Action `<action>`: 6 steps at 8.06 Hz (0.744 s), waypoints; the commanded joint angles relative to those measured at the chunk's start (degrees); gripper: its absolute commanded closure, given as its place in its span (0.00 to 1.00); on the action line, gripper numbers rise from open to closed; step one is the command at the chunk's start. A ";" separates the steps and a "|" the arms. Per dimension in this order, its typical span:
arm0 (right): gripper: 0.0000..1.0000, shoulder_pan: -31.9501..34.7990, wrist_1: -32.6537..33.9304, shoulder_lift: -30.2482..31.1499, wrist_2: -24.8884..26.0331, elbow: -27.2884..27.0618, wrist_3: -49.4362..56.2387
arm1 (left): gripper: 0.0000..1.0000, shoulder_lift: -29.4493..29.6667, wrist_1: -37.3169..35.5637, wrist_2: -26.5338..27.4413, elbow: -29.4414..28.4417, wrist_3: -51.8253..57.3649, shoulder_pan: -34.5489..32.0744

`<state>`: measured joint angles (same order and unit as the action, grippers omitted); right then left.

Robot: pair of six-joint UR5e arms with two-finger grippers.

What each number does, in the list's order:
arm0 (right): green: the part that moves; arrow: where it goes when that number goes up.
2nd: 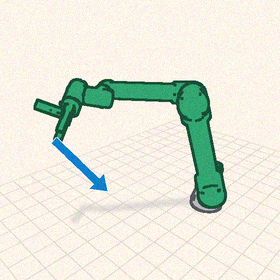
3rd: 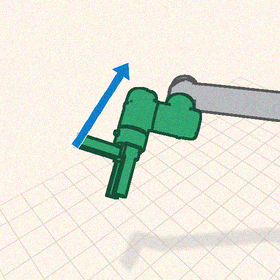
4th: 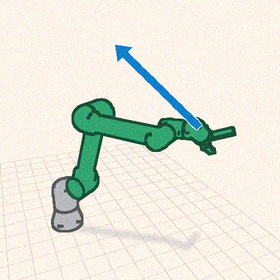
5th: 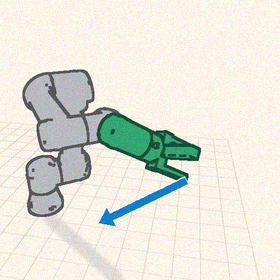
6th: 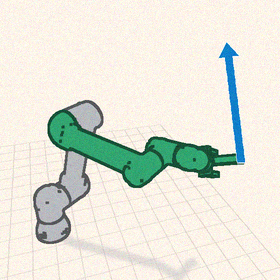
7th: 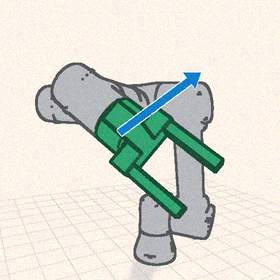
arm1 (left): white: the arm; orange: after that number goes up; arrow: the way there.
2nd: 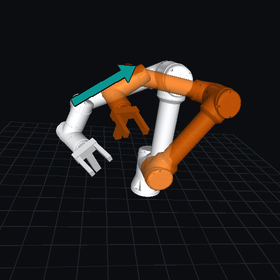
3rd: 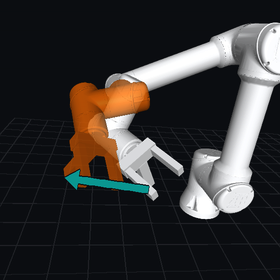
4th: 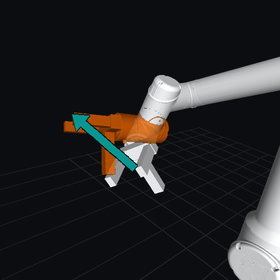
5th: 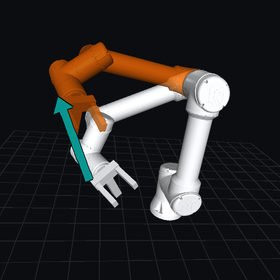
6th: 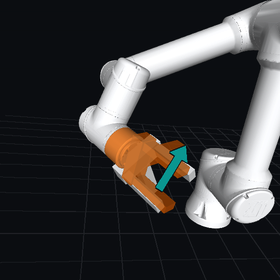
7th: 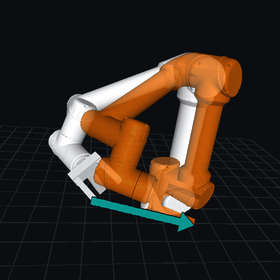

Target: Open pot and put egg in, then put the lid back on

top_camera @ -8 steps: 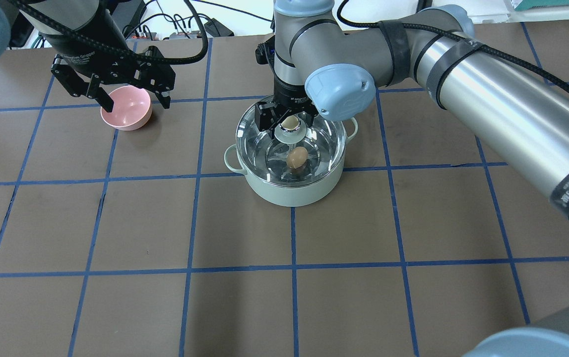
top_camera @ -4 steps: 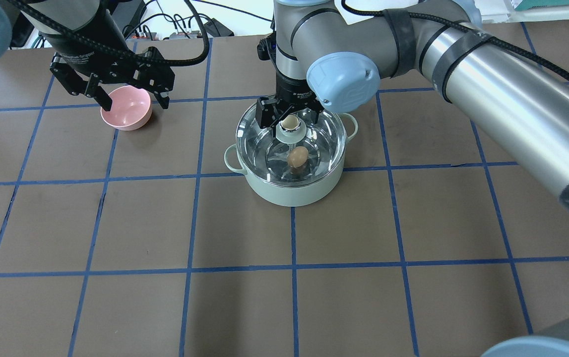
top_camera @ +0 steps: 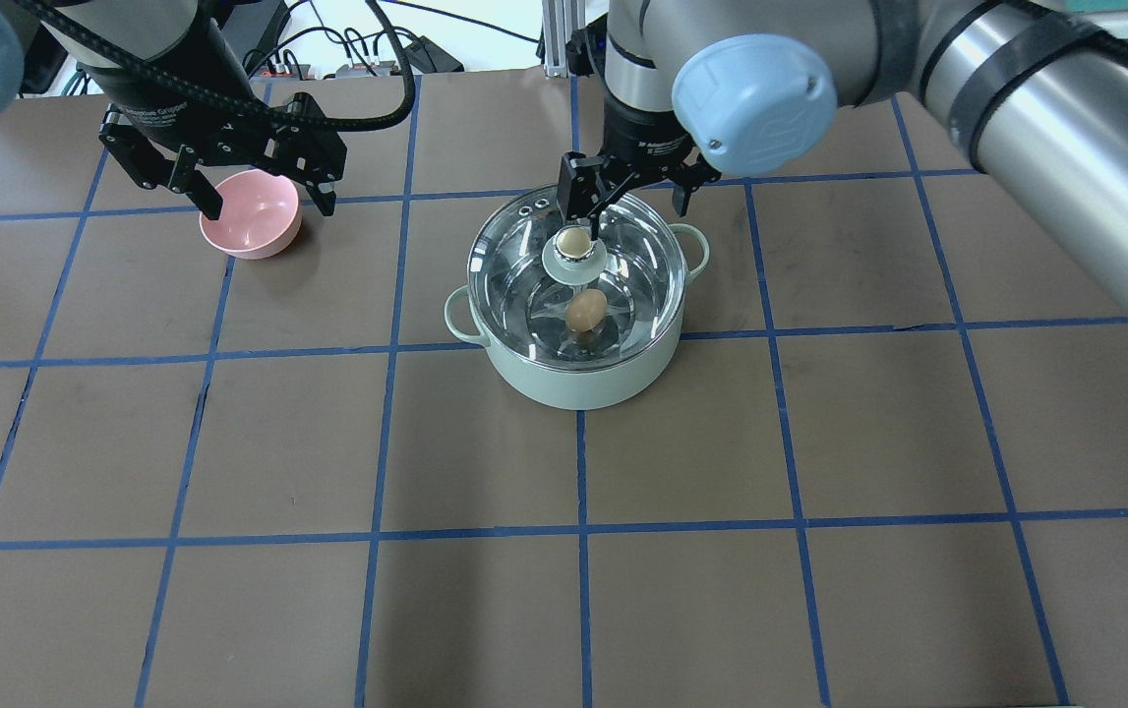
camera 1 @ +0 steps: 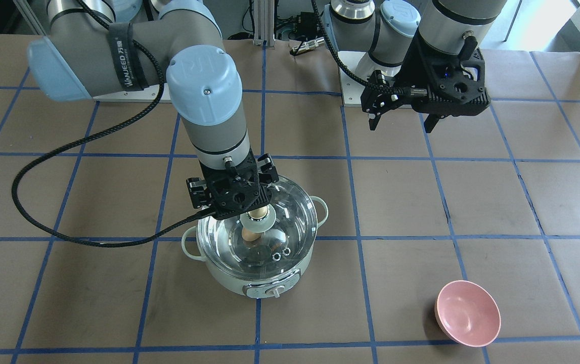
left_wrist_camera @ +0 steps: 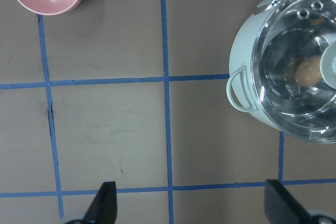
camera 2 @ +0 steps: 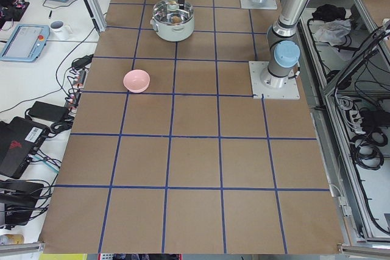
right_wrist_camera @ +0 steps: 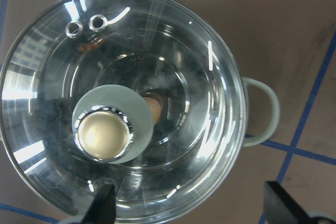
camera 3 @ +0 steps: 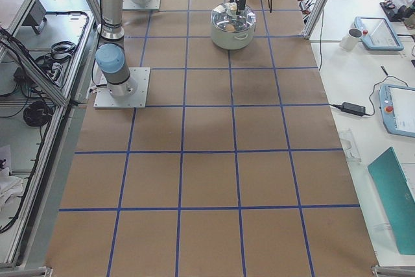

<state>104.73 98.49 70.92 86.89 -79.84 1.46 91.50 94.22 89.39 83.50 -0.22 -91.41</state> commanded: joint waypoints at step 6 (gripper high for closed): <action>0.00 -17.01 -8.84 10.37 0.56 -0.66 0.30 | 0.00 -0.18 0.00 -0.09 0.08 0.05 0.00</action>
<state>90.60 90.96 79.12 87.45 -80.04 1.76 91.32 94.22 89.25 83.58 -0.20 -91.41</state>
